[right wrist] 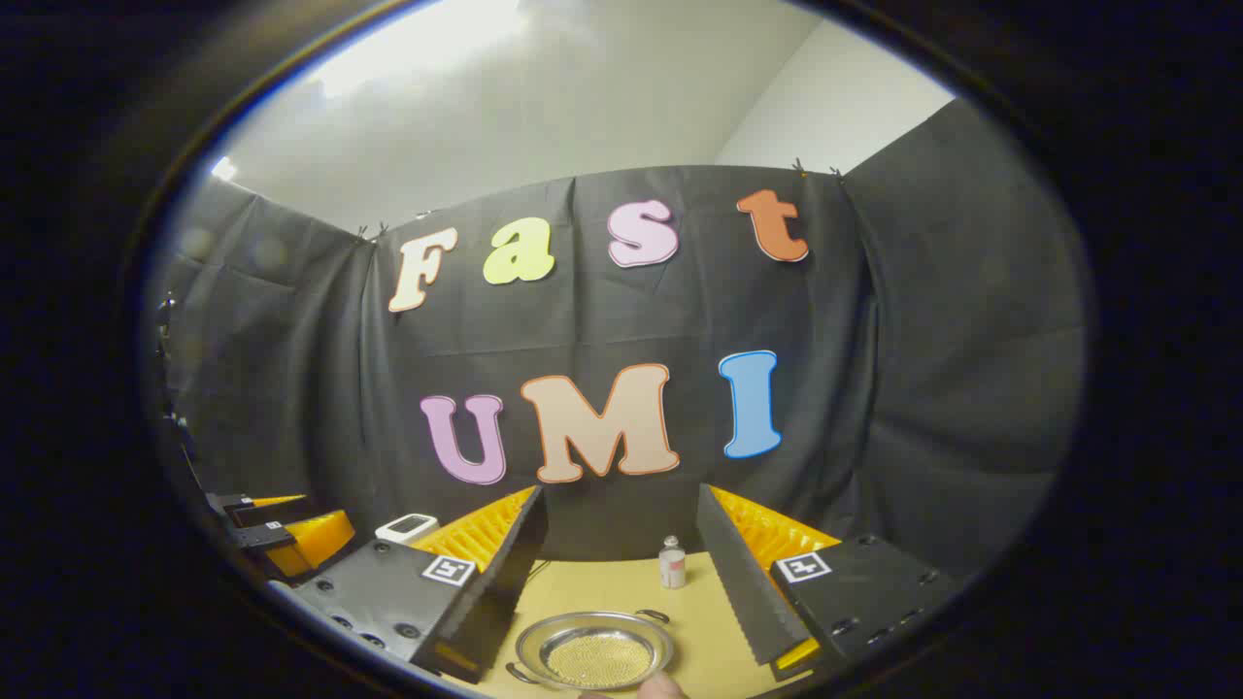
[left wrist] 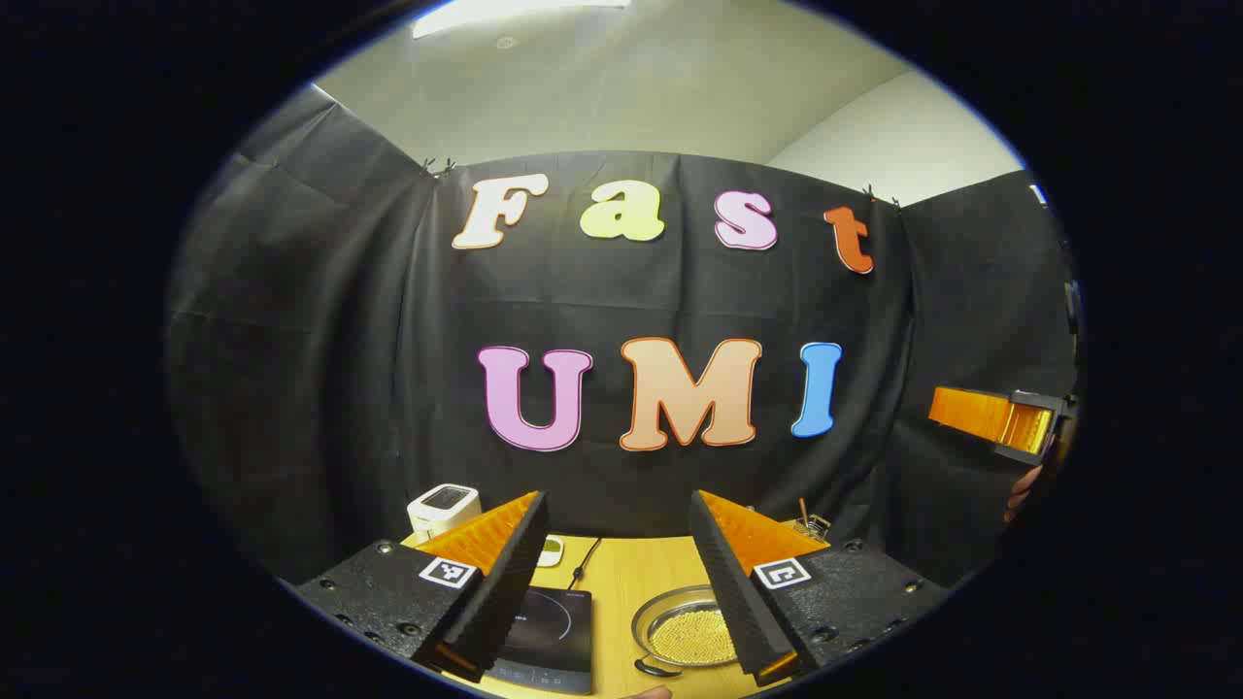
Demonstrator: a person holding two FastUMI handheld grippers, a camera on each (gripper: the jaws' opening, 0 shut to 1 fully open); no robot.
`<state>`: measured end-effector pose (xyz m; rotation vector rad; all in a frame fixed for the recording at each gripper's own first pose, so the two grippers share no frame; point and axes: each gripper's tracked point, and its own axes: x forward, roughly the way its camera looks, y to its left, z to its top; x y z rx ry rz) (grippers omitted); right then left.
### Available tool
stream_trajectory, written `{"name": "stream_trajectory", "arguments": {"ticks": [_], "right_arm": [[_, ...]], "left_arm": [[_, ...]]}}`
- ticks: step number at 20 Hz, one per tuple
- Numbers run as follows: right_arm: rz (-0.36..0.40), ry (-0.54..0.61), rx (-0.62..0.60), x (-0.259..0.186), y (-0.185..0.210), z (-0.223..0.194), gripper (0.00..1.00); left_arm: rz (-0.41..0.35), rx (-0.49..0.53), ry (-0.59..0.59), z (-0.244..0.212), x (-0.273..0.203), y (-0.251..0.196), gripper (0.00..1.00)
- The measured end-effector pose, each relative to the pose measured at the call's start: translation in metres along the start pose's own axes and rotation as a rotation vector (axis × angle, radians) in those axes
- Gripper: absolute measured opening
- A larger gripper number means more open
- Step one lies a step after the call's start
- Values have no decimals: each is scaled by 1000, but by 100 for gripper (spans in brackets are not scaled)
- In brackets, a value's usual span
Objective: First push the handle of the pot to place it horizontally, then grasp the pot with both hands and set it on the induction cooktop.
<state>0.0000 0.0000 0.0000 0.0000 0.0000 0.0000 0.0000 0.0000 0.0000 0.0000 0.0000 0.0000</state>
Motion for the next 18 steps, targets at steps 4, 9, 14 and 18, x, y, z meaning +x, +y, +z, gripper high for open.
{"name": "stream_trajectory", "arguments": {"ticks": [4, 9, 14, 18], "right_arm": [[10, 24, -3, 2, 3, -8, 92], [31, 44, -20, -4, 19, -19, 92], [30, 52, -24, -6, 30, -23, 92], [26, 61, -25, -7, 41, -29, 96]], "left_arm": [[21, -20, 31, -12, -4, 9, 88], [30, -21, 32, -14, -9, 19, 89], [29, -14, 32, -15, -16, 29, 89], [28, -5, 39, -18, -22, 39, 88]]}}
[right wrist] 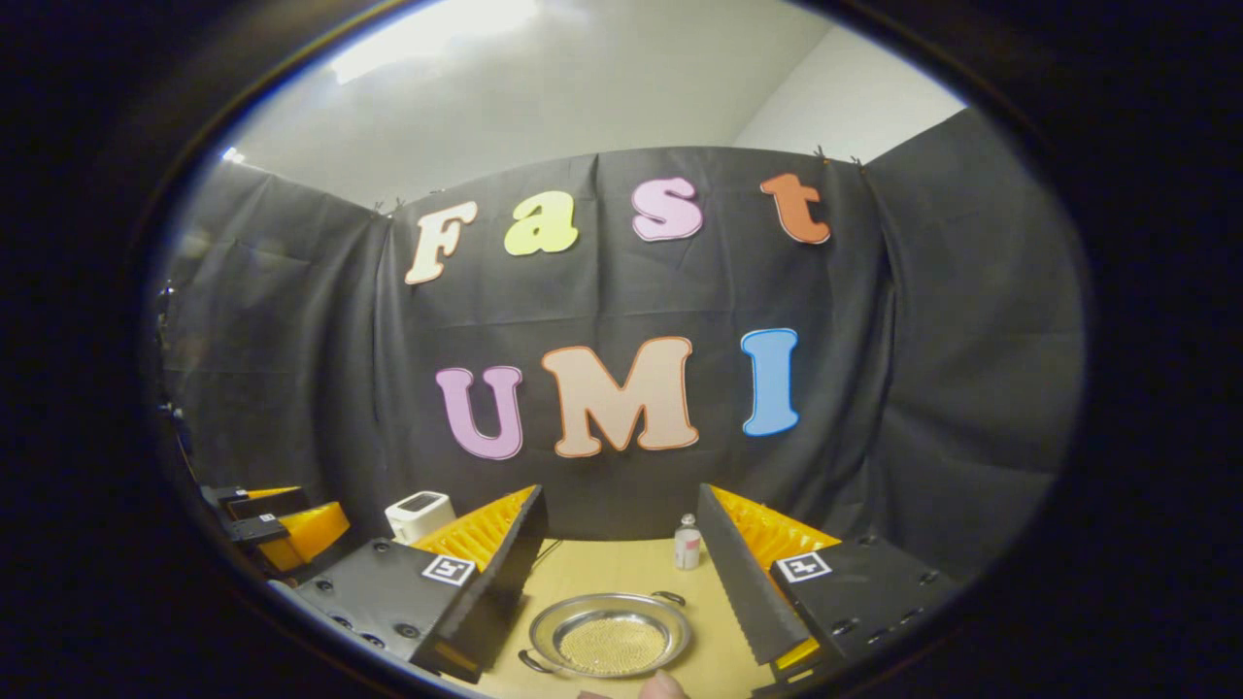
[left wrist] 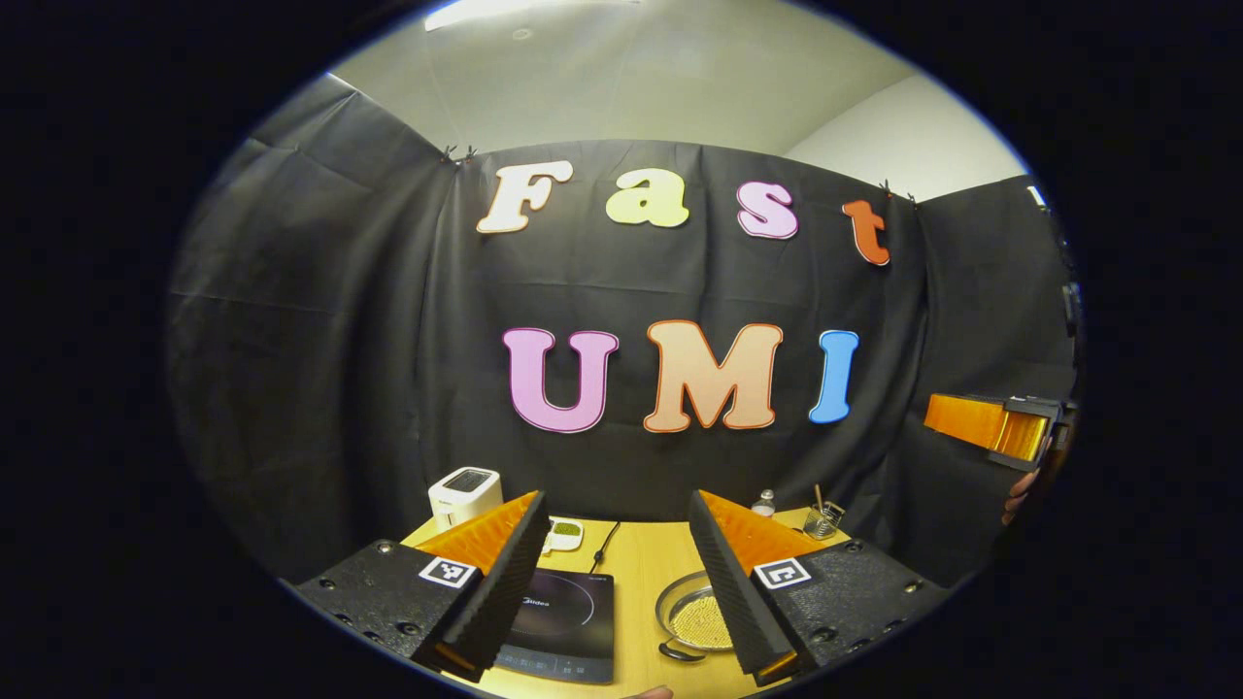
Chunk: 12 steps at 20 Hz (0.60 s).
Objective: First push the handle of the pot to place it horizontally, then grasp the pot with both hands and set it on the induction cooktop.
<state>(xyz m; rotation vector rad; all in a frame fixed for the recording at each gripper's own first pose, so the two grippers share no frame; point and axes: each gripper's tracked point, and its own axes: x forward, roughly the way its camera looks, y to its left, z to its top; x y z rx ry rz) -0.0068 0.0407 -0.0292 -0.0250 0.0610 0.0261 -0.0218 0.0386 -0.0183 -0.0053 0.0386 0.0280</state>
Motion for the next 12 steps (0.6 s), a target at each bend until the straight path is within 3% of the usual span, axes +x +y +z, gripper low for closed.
{"name": "stream_trajectory", "arguments": {"ticks": [1, 11, 12], "right_arm": [[-1, 4, 3, -1, 3, -2, 92], [-29, 42, -30, -2, 22, -32, 92], [-35, 50, -30, -1, 21, -36, 92]], "left_arm": [[-1, 2, 1, 0, -2, 2, 88], [-46, -8, 28, -16, -9, 18, 88], [-50, -10, 32, -18, -8, 17, 84]]}}
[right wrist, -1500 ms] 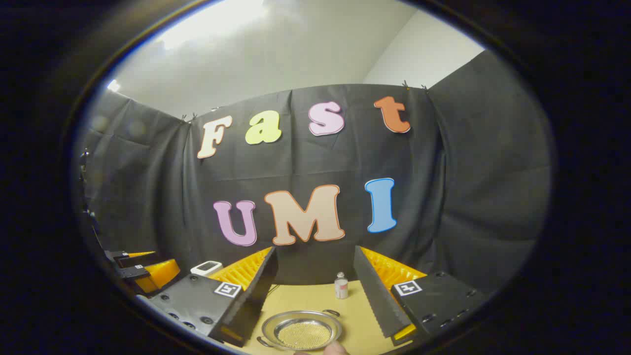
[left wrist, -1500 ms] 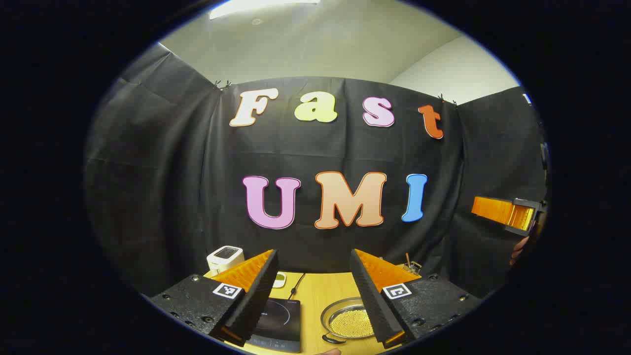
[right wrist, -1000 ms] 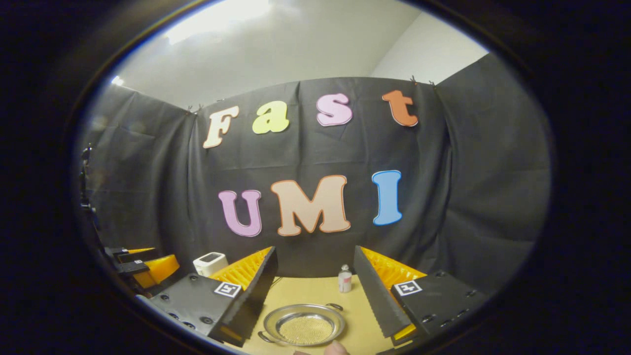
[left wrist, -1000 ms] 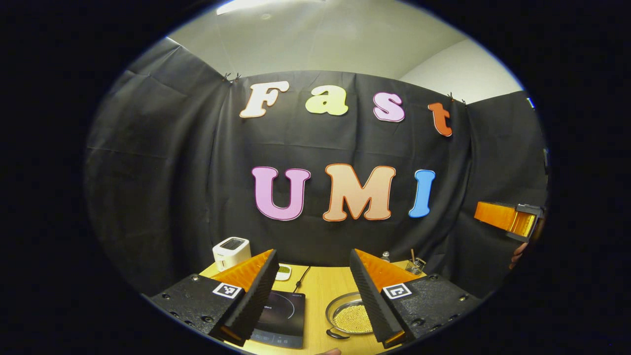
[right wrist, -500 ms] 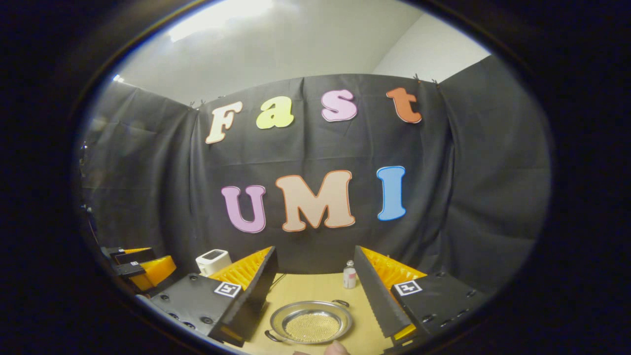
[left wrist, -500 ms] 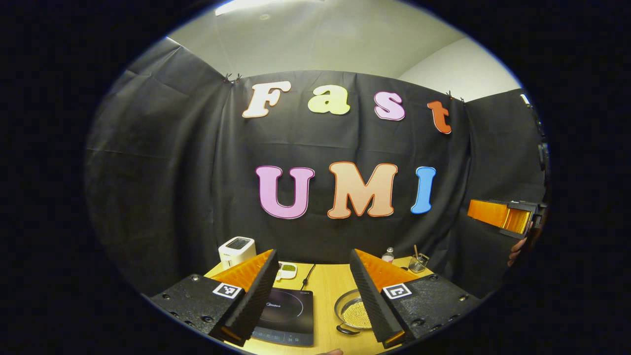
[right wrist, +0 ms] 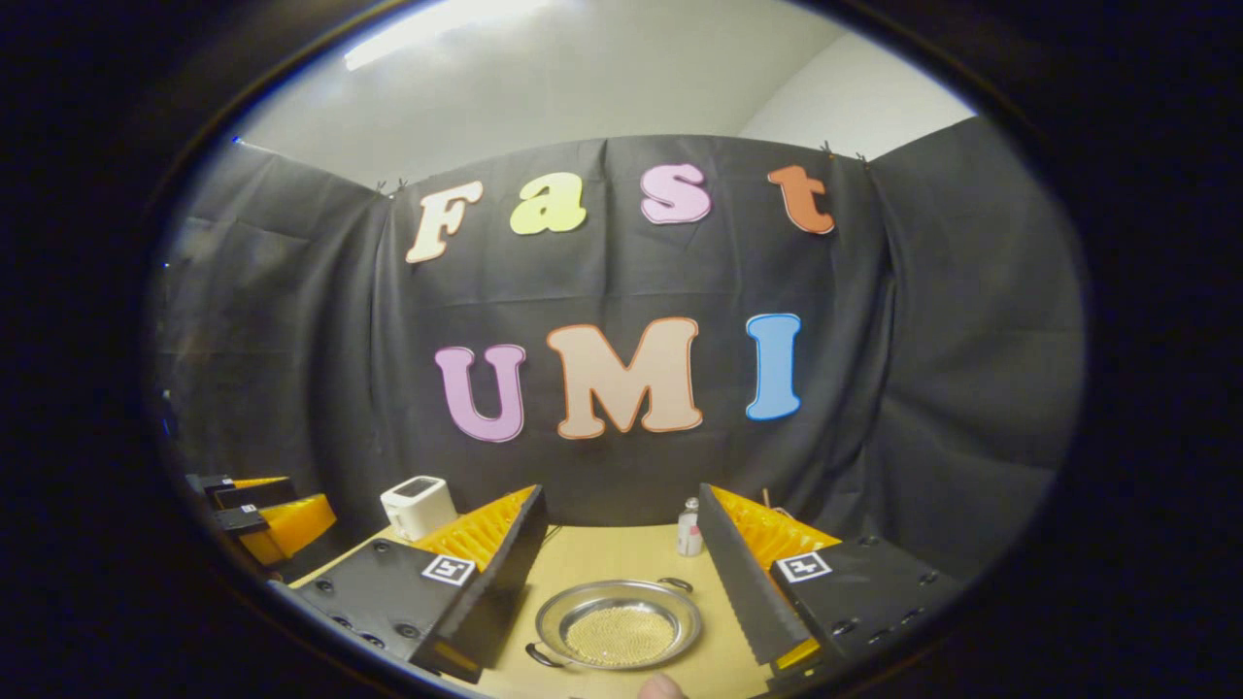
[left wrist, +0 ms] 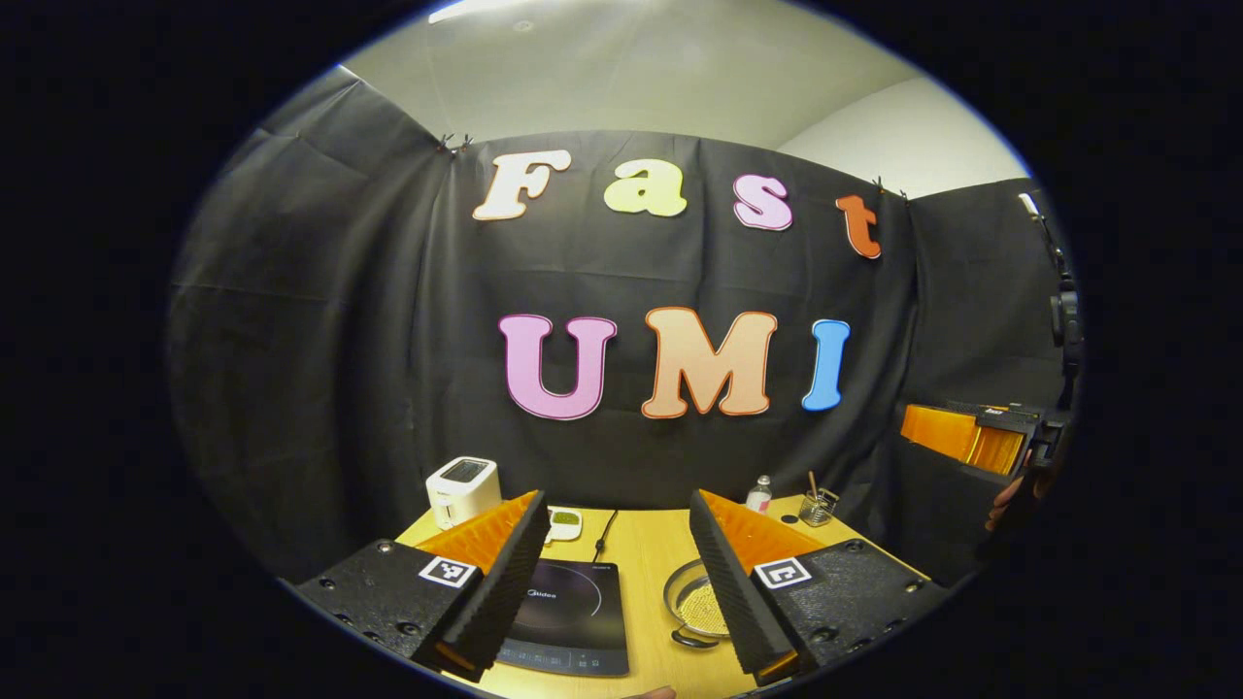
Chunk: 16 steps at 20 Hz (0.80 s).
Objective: First push the handle of the pot to place it horizontally, then grasp the pot with both hands and set it on the induction cooktop.
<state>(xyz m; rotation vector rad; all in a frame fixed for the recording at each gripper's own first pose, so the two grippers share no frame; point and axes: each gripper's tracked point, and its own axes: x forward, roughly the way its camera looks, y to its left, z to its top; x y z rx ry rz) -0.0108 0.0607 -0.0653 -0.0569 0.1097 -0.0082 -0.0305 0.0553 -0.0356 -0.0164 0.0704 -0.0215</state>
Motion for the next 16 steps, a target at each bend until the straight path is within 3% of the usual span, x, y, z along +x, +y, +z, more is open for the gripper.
{"name": "stream_trajectory", "arguments": {"ticks": [2, 4, 5, 7, 10, 14, 16], "right_arm": [[6, 33, 13, 2, 1, -15, 92], [29, 93, 26, 5, 3, -39, 93], [41, 112, 27, 9, 2, -46, 92], [66, 142, 24, 17, -2, -58, 81], [104, 178, 41, 28, -10, -78, 79], [152, 232, 70, 45, -22, -109, 62], [160, 245, 70, 45, -31, -122, 41]], "left_arm": [[7, 6, 12, -5, 4, 3, 89], [19, 0, 26, -15, 9, 3, 84], [24, -2, 36, -18, 13, 0, 89], [40, 1, 52, -22, 20, -3, 89], [54, 31, 49, -19, 31, -14, 89], [96, 44, 85, -30, 37, -29, 89], [124, 55, 99, -30, 37, -32, 89]]}}
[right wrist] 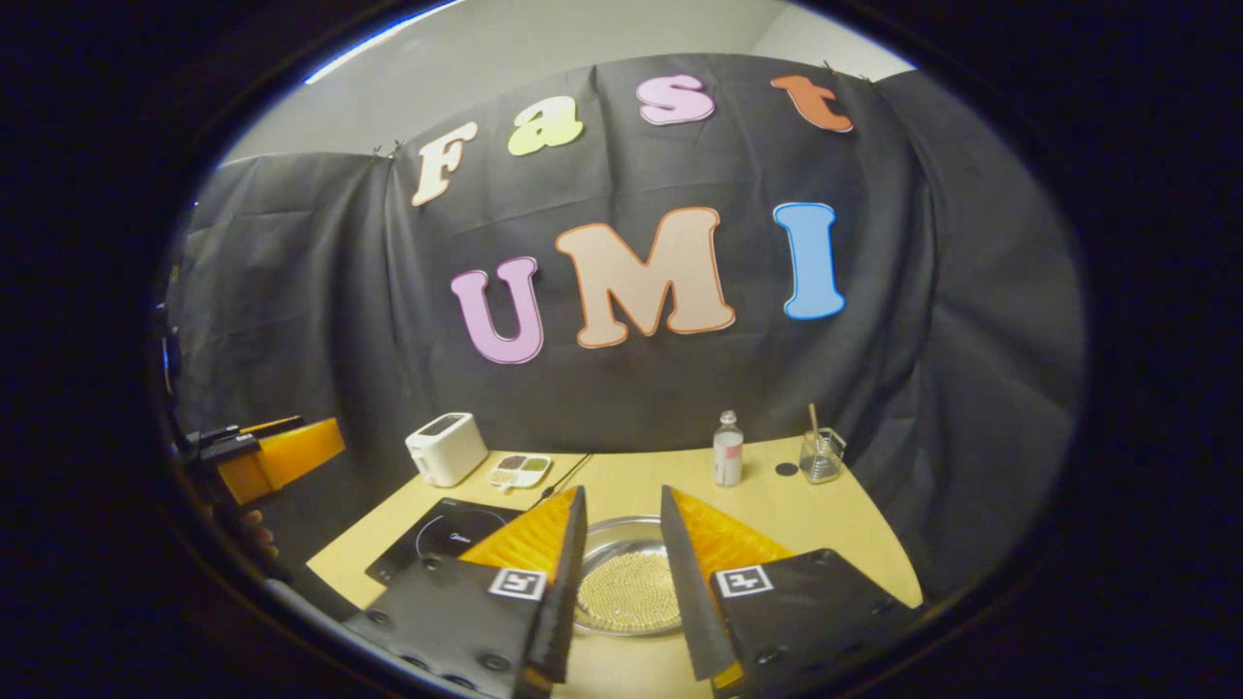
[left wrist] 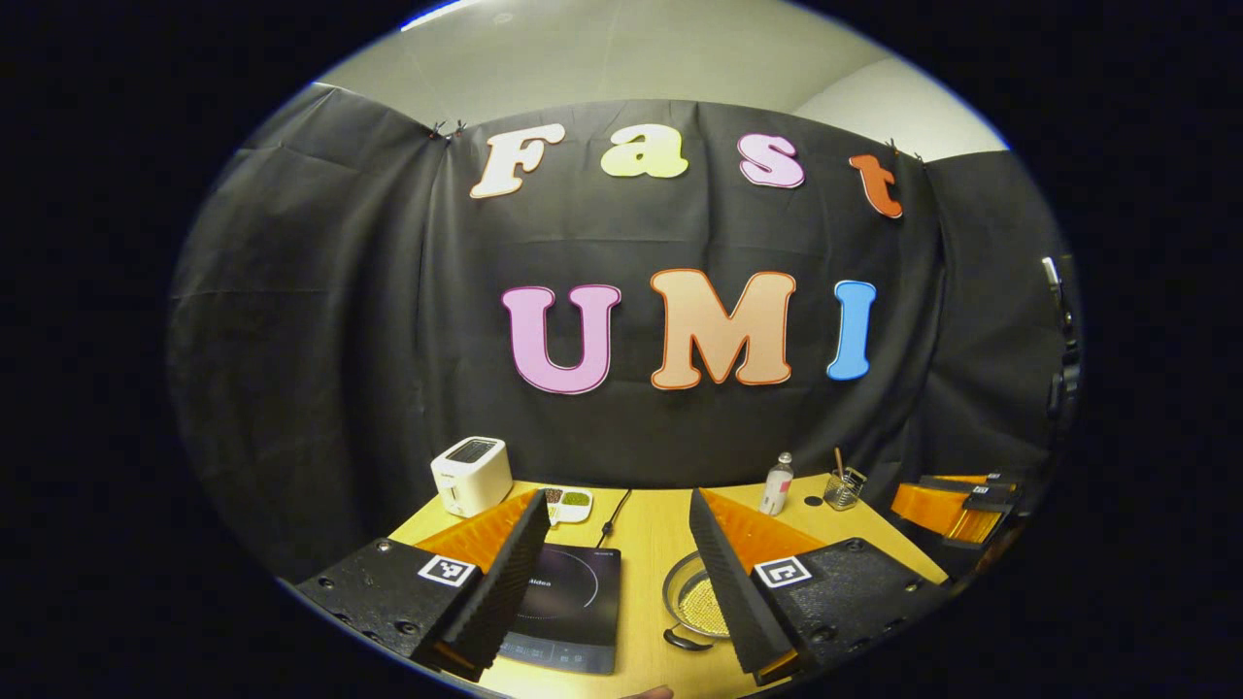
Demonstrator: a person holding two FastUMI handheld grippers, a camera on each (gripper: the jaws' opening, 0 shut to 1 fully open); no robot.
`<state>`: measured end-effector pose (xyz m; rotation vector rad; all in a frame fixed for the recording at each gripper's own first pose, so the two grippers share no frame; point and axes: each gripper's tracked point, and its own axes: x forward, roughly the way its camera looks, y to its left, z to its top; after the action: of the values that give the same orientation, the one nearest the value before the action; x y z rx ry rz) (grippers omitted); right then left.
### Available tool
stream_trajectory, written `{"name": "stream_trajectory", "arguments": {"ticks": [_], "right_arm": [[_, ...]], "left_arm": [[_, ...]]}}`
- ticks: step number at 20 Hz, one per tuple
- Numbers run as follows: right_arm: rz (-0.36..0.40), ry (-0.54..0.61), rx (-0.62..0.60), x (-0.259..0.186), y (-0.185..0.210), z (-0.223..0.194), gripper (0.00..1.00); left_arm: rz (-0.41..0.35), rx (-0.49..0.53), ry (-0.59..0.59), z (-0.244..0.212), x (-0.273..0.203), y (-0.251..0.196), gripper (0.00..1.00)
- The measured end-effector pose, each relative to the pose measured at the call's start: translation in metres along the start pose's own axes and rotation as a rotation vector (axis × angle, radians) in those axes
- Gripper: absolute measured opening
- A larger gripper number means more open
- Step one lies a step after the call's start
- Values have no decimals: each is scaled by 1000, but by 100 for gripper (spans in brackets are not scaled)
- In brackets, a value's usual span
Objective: First push the handle of the pot to place it horizontally, then grasp the pot with both hands and set it on the induction cooktop.
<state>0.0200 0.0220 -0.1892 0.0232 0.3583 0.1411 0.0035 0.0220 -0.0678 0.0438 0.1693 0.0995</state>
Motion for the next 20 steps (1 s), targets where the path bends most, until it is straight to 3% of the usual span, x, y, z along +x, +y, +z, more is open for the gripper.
{"name": "stream_trajectory", "arguments": {"ticks": [3, 6, 7, 11, 12, 13, 15, 16, 18, 19, 20], "right_arm": [[32, 44, 16, 12, -6, -20, 11], [25, 105, 62, 21, -9, -40, 12], [17, 128, 96, 19, -8, -46, 1], [28, 220, 149, 33, 8, -82, 3], [14, 238, 158, 37, 11, -89, 3], [-11, 259, 170, 39, 11, -98, 3], [-64, 301, 211, 46, 15, -118, 0], [-100, 324, 222, 48, 15, -130, 0], [-160, 371, 236, 52, 19, -155, 0], [-184, 395, 247, 53, 23, -167, 0], [-206, 417, 253, 53, 26, -179, 2]], "left_arm": [[13, -21, 1, 1, -3, -6, 89], [3, -26, 17, -5, 4, -5, 89], [-3, -31, 17, -5, 8, -3, 84], [-64, -44, 3, -8, 27, 5, 84], [-95, -33, 10, -11, 33, 7, 89], [-121, -16, 18, -15, 39, 10, 84], [-171, 1, 11, -16, 50, 21, 89], [-199, 2, 14, -20, 55, 24, 84], [-252, -6, 14, -28, 66, 30, 89], [-274, -8, 22, -33, 71, 34, 84], [-294, -16, 25, -37, 77, 38, 89]]}}
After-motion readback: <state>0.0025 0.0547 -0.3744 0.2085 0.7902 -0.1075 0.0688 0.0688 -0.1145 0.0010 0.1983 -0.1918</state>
